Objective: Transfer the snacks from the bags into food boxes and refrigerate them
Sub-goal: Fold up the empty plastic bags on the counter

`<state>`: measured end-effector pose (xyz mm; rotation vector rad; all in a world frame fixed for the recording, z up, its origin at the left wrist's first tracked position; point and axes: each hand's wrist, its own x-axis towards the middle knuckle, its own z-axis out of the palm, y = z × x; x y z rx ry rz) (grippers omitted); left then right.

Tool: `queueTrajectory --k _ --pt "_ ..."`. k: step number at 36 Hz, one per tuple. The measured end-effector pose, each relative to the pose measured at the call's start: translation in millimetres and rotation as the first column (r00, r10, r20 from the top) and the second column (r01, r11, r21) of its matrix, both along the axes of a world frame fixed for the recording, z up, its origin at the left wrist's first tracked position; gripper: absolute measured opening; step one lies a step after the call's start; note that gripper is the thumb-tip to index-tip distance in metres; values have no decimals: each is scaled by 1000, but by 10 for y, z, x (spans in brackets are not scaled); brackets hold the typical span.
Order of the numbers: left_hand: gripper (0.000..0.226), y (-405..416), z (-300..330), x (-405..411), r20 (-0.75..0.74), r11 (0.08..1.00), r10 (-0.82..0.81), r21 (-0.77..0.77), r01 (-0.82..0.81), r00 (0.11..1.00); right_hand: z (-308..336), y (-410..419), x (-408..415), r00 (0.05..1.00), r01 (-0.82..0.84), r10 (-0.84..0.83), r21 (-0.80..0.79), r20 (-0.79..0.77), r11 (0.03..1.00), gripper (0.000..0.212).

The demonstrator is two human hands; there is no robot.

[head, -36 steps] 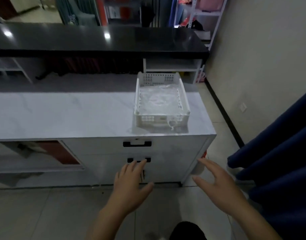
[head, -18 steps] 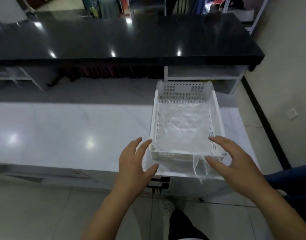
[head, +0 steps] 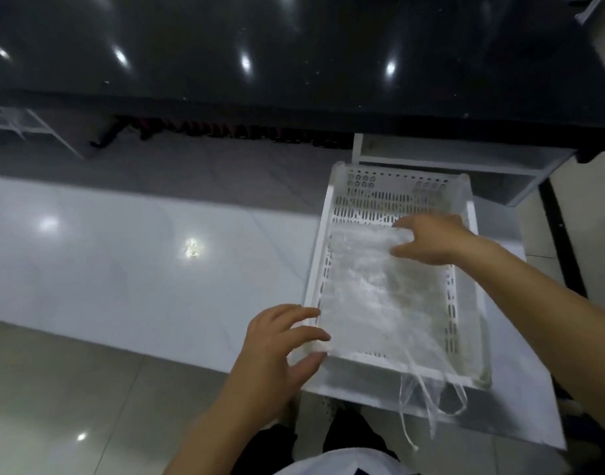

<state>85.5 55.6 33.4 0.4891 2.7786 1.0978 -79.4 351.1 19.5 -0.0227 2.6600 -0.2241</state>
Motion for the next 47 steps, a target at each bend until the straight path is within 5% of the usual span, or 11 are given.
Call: queueTrajectory --k 5,11,17,21,25,35,39,44,47 --pt "19 -16 -11 -59 153 979 -187 -52 197 970 32 -38 -145 980 47 -15 -159 196 986 79" --pt "21 -180 -48 -119 241 952 -301 19 305 923 128 -110 -235 926 171 -97 -178 364 969 63" --pt "27 -410 -41 -195 333 949 -286 227 218 898 153 -149 -232 951 186 -136 -163 279 969 13" --pt "23 -622 -14 -336 292 925 -154 378 34 944 385 -149 -178 977 196 -168 -248 131 949 11" --pt "51 -768 14 -681 303 943 -62 330 -43 951 744 -193 -75 979 203 -192 -290 66 935 10" --pt "112 -98 394 -1426 372 870 -368 460 175 852 1650 -407 169 972 127 -181 -318 -147 940 10" --pt "83 147 503 -1600 330 765 -499 602 228 802 1947 -431 240 966 122 -193 -353 -172 928 10" --pt "11 307 583 -1677 253 716 -421 682 147 871 2136 -372 269 937 140 -247 -383 -246 913 13" --pt "6 285 592 -1693 274 692 -405 715 97 872 2146 -344 292 930 158 -270 -393 -248 906 11"
